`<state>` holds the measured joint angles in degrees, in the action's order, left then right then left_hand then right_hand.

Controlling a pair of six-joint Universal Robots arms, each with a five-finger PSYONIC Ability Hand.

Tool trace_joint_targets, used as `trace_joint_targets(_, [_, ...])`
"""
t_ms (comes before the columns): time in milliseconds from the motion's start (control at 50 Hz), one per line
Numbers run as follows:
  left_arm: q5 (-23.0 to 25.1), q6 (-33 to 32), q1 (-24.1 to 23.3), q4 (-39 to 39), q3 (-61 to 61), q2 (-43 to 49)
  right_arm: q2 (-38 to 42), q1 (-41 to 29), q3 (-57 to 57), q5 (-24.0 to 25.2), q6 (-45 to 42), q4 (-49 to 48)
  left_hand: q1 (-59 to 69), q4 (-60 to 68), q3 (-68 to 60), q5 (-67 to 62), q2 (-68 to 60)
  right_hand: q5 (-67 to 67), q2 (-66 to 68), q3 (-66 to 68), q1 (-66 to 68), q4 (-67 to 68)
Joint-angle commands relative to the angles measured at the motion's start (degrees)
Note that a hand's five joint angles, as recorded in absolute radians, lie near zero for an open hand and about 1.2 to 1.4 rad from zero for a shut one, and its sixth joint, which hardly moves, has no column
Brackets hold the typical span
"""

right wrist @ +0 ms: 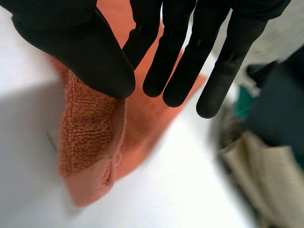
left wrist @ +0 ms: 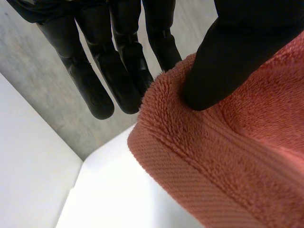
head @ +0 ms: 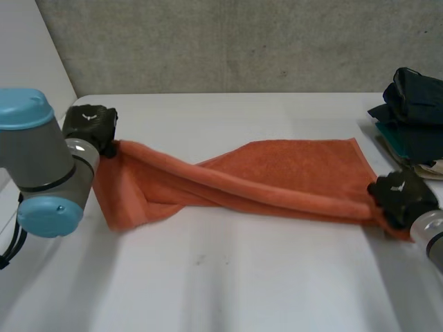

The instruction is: Fold the laundry.

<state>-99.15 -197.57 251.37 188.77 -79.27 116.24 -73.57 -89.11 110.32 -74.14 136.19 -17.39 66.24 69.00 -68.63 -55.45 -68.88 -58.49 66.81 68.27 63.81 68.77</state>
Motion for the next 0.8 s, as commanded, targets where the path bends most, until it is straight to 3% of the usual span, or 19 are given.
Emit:
trace_joint_targets(20, [0.4, 3.0, -1.4, -1.1, -5.5, -10.8, -11.5, -0.1, -5.0, 0.0, 0.3, 9.1, 13.8, 11.0, -11.4, -14.5, -11.1, -11.5, 13.2, 11.7, 16.2, 11.2])
trace_joint_targets(140, [3.3, 3.2, -1.6, -1.7, -8.8, -16.5, -16.5, 0.0, -12.8, 1.5, 0.5, 20.6, 13.8, 11.0, -11.4, -14.5, -11.1, -11.5, 13.2, 11.7, 16.2, 11.2])
trace_joint_targets(240, [4.7, 2.8, -1.9, -2.5, -10.4, -16.2, -14.3, -0.5, -15.3, 1.3, -0.4, 25.6, 13.8, 11.0, -11.4, -14.5, -11.1, -11.5, 13.2, 11.7, 16.2, 11.2])
trace_joint_targets(400, [4.3, 2.6, -1.4, -2.0, -8.5, -6.8, 1.7, -0.9, -20.8, 0.1, -1.3, 27.1, 13.8, 11.0, -11.4, -14.5, -11.1, -11.5, 13.2, 11.7, 16.2, 11.2])
trace_joint_targets(480, [4.0, 2.8, -1.3, -1.9, -3.5, 0.2, 11.1, -2.3, -26.8, -5.5, -1.2, 27.0, 13.8, 11.0, -11.4, -14.5, -11.1, -11.5, 13.2, 11.7, 16.2, 11.2])
trace_joint_targets(600, [3.5, 2.9, -1.1, -2.1, 0.2, 4.7, 14.1, -3.6, -29.6, -8.6, -1.1, 26.8, 13.8, 11.0, -11.4, -14.5, -11.1, -11.5, 13.2, 11.7, 16.2, 11.2])
trace_joint_targets(680, [3.3, 3.0, -1.4, -2.2, 0.2, 4.7, 13.4, -3.5, -29.5, -8.9, -0.3, 27.5, 13.8, 11.0, -11.4, -14.5, -11.1, 13.9, -12.3, -13.7, -9.3, -14.2])
trace_joint_targets(700, [3.3, 3.0, -1.4, -2.2, 0.1, 4.7, 12.9, -3.7, -29.4, -8.9, -0.1, 27.9, 13.8, 11.0, -11.4, -14.5, -11.1, 27.5, -25.8, -27.3, -22.8, -27.8])
trace_joint_targets(800, [3.3, 3.0, -2.1, -2.3, -0.5, 4.3, 11.1, -3.7, -29.1, -8.9, -0.6, 31.5, 13.8, 11.0, -11.4, -14.5, -11.1, 37.0, -35.4, -36.8, -32.4, -37.3])
